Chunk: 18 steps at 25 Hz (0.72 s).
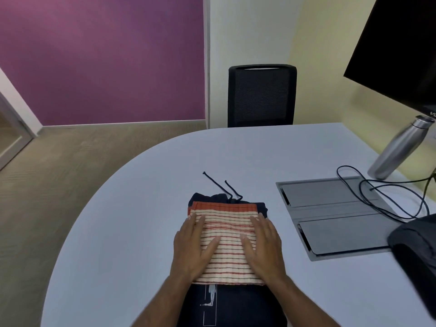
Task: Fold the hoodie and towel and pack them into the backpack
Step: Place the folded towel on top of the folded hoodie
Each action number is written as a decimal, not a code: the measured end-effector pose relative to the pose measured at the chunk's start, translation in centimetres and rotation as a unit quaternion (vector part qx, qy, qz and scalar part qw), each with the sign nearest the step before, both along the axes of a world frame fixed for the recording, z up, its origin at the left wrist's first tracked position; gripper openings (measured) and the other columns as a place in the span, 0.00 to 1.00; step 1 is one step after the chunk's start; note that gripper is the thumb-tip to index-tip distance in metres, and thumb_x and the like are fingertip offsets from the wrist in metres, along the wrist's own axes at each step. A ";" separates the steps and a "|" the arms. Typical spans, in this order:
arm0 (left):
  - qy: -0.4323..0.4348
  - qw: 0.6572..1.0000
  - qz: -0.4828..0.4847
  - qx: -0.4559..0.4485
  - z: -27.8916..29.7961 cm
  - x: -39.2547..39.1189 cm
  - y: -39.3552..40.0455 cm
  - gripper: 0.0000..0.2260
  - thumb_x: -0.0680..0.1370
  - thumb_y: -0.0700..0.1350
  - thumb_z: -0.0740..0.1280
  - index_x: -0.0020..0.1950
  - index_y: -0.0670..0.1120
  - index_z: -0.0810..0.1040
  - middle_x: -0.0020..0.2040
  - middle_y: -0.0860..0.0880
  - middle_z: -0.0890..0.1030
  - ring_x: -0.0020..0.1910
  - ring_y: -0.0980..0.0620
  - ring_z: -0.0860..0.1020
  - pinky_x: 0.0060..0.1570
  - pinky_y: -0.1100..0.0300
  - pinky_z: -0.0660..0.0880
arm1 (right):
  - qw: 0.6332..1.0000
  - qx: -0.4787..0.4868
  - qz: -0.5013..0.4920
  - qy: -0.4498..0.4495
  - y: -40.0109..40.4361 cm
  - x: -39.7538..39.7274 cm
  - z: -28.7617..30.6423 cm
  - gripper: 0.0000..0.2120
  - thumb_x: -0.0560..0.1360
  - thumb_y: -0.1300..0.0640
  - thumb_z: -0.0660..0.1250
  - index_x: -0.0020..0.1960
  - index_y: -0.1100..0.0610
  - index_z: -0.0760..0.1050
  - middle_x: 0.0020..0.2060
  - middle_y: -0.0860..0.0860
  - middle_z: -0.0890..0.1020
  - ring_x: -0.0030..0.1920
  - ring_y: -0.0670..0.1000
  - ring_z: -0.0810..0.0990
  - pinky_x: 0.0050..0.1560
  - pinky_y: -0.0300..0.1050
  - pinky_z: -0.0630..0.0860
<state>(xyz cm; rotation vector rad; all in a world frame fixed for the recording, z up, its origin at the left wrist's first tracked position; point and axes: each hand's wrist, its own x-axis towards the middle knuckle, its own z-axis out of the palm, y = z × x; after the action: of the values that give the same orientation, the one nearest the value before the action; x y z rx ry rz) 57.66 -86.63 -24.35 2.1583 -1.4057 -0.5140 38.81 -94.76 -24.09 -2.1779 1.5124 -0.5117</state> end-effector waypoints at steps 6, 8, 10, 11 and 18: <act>-0.024 0.989 -0.032 0.143 -3.4 -1.1 -0.2 0.46 0.58 0.84 0.31 0.72 0.65 0.26 0.77 0.54 0.28 0.79 0.47 0.35 0.75 0.36 0.40 | 0.978 0.169 -0.018 0.123 0.5 -0.3 -4.0 0.52 0.57 0.17 0.26 0.77 0.38 0.32 0.79 0.51 0.35 0.79 0.57 0.36 0.74 0.68 0.37; -0.015 0.989 -0.031 0.145 -3.5 -1.0 -0.2 0.46 0.58 0.85 0.32 0.71 0.66 0.26 0.75 0.55 0.27 0.79 0.47 0.36 0.75 0.36 0.41 | 0.977 0.167 -0.017 0.128 0.4 -0.3 -4.2 0.52 0.57 0.18 0.25 0.77 0.39 0.32 0.79 0.51 0.36 0.79 0.57 0.37 0.74 0.67 0.37; -0.012 0.988 -0.032 0.149 -3.6 -1.0 -0.2 0.47 0.57 0.85 0.33 0.71 0.66 0.25 0.75 0.55 0.27 0.80 0.47 0.37 0.75 0.35 0.42 | 0.978 0.162 -0.017 0.132 0.4 -0.2 -4.3 0.52 0.57 0.18 0.24 0.77 0.39 0.32 0.79 0.51 0.36 0.79 0.57 0.37 0.74 0.65 0.37; -0.012 0.988 -0.033 0.152 -3.6 -1.1 -0.2 0.47 0.57 0.85 0.32 0.71 0.66 0.25 0.75 0.55 0.27 0.80 0.47 0.37 0.75 0.35 0.42 | 0.978 0.160 -0.015 0.131 0.4 -0.2 -4.4 0.52 0.57 0.18 0.24 0.77 0.39 0.32 0.79 0.51 0.36 0.79 0.57 0.36 0.75 0.64 0.37; 0.005 0.983 -0.028 0.180 -3.2 -2.2 1.7 0.49 0.53 0.85 0.30 0.69 0.64 0.23 0.73 0.55 0.25 0.80 0.47 0.37 0.74 0.33 0.42 | 0.978 0.173 0.011 0.113 2.3 -1.3 -4.3 0.50 0.59 0.18 0.26 0.77 0.39 0.30 0.79 0.52 0.34 0.78 0.56 0.34 0.76 0.61 0.37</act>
<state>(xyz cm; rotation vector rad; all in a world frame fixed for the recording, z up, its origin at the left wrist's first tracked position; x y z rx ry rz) 55.50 -84.92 -27.55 2.3943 -1.4615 -0.8560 37.52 -92.47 -28.39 -2.0238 1.5540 0.0146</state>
